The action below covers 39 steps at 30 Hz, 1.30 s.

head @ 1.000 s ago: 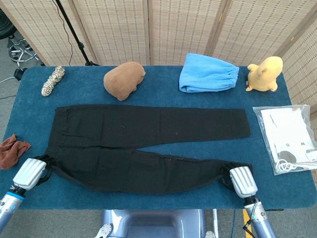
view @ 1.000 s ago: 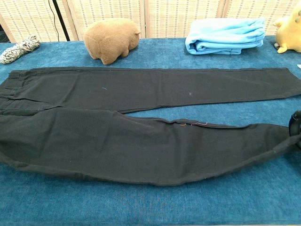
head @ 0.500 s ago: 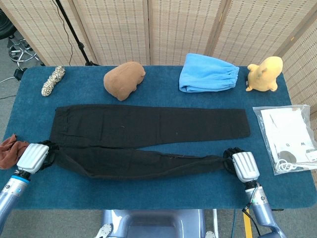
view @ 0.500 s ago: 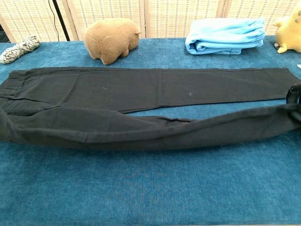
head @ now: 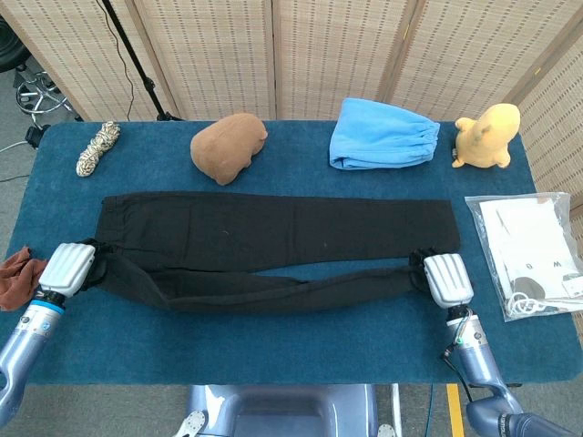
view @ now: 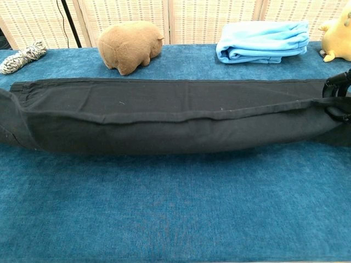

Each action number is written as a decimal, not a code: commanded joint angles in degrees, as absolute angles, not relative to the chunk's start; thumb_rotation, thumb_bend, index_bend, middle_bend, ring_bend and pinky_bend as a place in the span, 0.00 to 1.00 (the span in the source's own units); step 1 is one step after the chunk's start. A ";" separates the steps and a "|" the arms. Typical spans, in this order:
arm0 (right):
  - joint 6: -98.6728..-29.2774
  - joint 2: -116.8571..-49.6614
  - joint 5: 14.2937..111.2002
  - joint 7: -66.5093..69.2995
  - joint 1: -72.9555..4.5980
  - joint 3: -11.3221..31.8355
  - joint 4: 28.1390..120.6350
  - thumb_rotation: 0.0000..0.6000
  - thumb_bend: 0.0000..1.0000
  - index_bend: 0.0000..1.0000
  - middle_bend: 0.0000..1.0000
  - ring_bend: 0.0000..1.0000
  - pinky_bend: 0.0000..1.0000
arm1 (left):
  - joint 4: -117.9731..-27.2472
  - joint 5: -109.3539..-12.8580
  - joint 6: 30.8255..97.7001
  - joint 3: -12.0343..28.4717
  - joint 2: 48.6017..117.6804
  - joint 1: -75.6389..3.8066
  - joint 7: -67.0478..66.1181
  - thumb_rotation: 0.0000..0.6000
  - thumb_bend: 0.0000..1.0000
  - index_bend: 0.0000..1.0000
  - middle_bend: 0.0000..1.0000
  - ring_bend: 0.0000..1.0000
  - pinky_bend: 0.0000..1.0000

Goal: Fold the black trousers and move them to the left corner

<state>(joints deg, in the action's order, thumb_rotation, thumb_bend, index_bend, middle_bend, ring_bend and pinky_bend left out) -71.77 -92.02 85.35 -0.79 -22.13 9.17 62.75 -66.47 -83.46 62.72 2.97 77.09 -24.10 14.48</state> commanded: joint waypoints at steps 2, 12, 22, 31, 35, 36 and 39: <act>-70.40 -92.57 84.26 -1.08 -23.52 10.09 61.08 1.00 0.70 0.59 0.52 0.47 0.64 | -66.36 -81.46 60.51 4.18 77.59 -25.35 13.76 1.00 0.61 0.68 0.55 0.39 0.52; -66.71 -94.69 81.09 -0.16 -26.75 11.85 54.20 1.00 0.70 0.59 0.52 0.47 0.64 | -63.93 -76.25 55.50 7.05 79.31 -27.93 13.35 1.00 0.61 0.68 0.55 0.39 0.52; -61.68 -98.44 78.54 0.85 -31.03 13.15 45.56 1.00 0.71 0.59 0.52 0.47 0.64 | -61.79 -72.67 51.75 9.23 80.95 -30.88 10.53 1.00 0.61 0.68 0.55 0.39 0.52; -58.56 -100.34 75.24 -0.40 -33.50 14.99 41.56 1.00 0.72 0.59 0.52 0.47 0.65 | -59.12 -71.13 48.50 10.15 82.67 -33.45 9.63 1.00 0.61 0.68 0.55 0.39 0.52; -57.80 -98.80 73.23 -2.76 -33.47 15.92 44.41 1.00 0.72 0.59 0.52 0.47 0.65 | -58.29 -71.24 48.16 10.43 83.01 -34.33 9.55 1.00 0.60 0.68 0.55 0.39 0.52; -57.41 -98.21 72.42 -4.11 -33.47 16.22 45.52 1.00 0.72 0.59 0.52 0.47 0.65 | -58.12 -71.23 48.09 10.49 83.09 -34.57 9.35 1.00 0.60 0.68 0.55 0.39 0.52; -56.31 -96.74 70.05 -7.68 -33.43 16.99 48.75 1.00 0.72 0.59 0.52 0.47 0.65 | -57.87 -70.91 47.94 10.66 83.22 -34.92 8.91 1.00 0.60 0.68 0.55 0.39 0.52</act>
<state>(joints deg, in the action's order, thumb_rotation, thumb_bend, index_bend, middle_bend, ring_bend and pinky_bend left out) -57.29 -98.05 71.92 -5.22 -33.44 16.21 46.43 -57.91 -70.99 47.97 10.59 83.18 -34.85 8.96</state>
